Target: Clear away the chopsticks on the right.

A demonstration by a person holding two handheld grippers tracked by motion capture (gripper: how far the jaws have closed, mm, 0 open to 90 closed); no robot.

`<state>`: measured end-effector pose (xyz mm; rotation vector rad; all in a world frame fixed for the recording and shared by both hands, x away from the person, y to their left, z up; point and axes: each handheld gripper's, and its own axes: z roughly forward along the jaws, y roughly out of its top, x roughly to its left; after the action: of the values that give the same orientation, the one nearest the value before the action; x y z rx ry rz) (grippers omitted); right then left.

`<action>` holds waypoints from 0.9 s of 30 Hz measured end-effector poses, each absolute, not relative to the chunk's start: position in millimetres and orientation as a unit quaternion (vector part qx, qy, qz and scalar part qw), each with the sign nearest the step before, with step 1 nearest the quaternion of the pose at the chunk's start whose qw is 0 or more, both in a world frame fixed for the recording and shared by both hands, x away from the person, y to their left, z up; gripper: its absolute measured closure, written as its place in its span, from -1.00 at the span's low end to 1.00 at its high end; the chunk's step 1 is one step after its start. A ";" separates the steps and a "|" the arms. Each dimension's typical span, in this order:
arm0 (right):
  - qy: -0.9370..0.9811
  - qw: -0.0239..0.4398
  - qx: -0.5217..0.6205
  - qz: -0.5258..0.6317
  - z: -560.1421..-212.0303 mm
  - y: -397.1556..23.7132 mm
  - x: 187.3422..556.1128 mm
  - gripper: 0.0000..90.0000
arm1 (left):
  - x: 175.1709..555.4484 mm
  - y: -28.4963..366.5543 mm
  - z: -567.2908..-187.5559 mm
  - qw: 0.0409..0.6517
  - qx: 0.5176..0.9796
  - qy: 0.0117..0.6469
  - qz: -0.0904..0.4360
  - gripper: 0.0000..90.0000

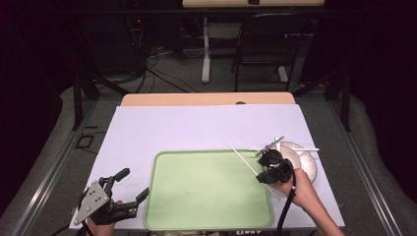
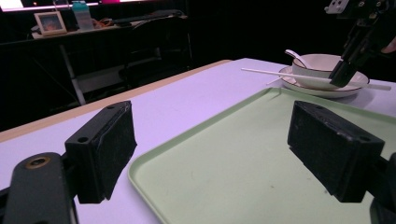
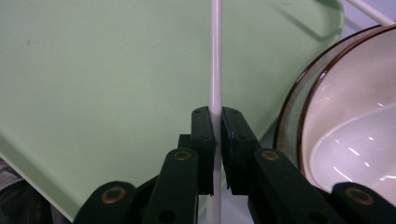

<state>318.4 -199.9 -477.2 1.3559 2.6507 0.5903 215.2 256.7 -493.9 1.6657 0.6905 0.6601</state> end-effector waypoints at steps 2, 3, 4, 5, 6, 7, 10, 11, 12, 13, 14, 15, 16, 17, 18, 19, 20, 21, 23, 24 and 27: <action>0.865 0.054 0.456 0.201 -482.4 -198.9 317.7 0.86 | 215.3 256.7 -493.9 0.573 0.711 0.294 0.282 -0.66; 0.865 0.054 0.456 0.201 -482.4 -198.9 317.7 0.86 | 215.2 256.7 -493.8 0.573 0.711 0.294 0.282 -0.66; 0.860 0.048 0.465 0.202 -485.8 -199.4 317.3 0.86 | 215.1 256.9 -493.9 0.574 0.711 0.294 0.282 -0.66; 0.860 0.048 0.465 0.202 -485.8 -199.4 317.3 0.86 | 215.1 256.9 -493.9 0.574 0.711 0.294 0.282 -0.66; 0.850 0.047 0.480 0.214 -489.5 -200.0 316.3 0.86 | 215.1 256.9 -493.8 0.574 0.711 0.294 0.282 -0.66; 0.847 0.047 0.484 0.216 -490.8 -199.6 315.4 0.87 | 215.1 256.9 -493.8 0.574 0.711 0.294 0.282 -0.66; 0.833 0.044 0.502 0.227 -497.3 -199.8 312.4 0.87 | 215.0 256.9 -493.8 0.574 0.710 0.294 0.282 -0.66; 0.829 0.046 0.509 0.227 -499.8 -199.3 311.1 0.87 | 215.0 257.0 -493.8 0.574 0.710 0.294 0.282 -0.66; 0.821 0.044 0.519 0.233 -502.7 -199.3 310.4 0.87 | 215.0 256.9 -493.8 0.574 0.710 0.294 0.282 -0.66; 0.821 0.044 0.519 0.233 -502.7 -199.3 310.4 0.87 | 215.0 256.9 -493.8 0.574 0.710 0.294 0.282 -0.66; 0.816 0.039 0.528 0.233 -509.1 -198.7 308.1 0.86 | 214.9 256.8 -493.6 0.574 0.711 0.293 0.282 -0.66; 0.816 0.039 0.528 0.233 -509.1 -198.7 308.1 0.86 | 214.9 256.8 -493.6 0.574 0.711 0.293 0.282 -0.66; 0.807 0.046 0.540 0.236 -516.5 -198.4 304.0 0.86 | 214.8 257.0 -493.5 0.574 0.710 0.293 0.284 -0.66; 0.807 0.046 0.540 0.236 -516.5 -198.4 304.0 0.86 | 214.8 257.0 -493.5 0.574 0.710 0.293 0.284 -0.66; 0.802 0.040 0.548 0.236 -524.3 -197.5 299.4 0.86 | 214.7 257.0 -493.5 0.574 0.710 0.293 0.283 -0.66; 0.802 0.040 0.548 0.236 -524.3 -197.5 299.4 0.86 | 214.7 256.9 -493.6 0.574 0.710 0.293 0.283 -0.66; 0.804 0.042 0.546 0.232 -529.8 -196.5 296.0 0.86 | 214.9 256.8 -493.6 0.575 0.710 0.293 0.282 -0.66; 0.803 0.046 0.548 0.229 -530.3 -195.0 294.7 0.86 | 214.8 256.7 -493.5 0.575 0.711 0.291 0.282 -0.66; 0.805 0.049 0.546 0.227 -530.0 -193.4 294.4 0.86 | 214.6 257.0 -493.4 0.575 0.711 0.291 0.282 -0.66; 0.806 0.049 0.545 0.224 -530.9 -192.2 294.8 0.86 | 214.6 257.3 -493.4 0.575 0.711 0.291 0.283 -0.66; 0.809 0.050 0.542 0.221 -532.1 -189.8 294.2 0.85 | 214.7 257.4 -493.4 0.575 0.711 0.291 0.283 -0.66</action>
<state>294.2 -189.8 -532.1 1.6511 2.4645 0.6720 214.7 257.4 -493.4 1.6642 0.6809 0.6623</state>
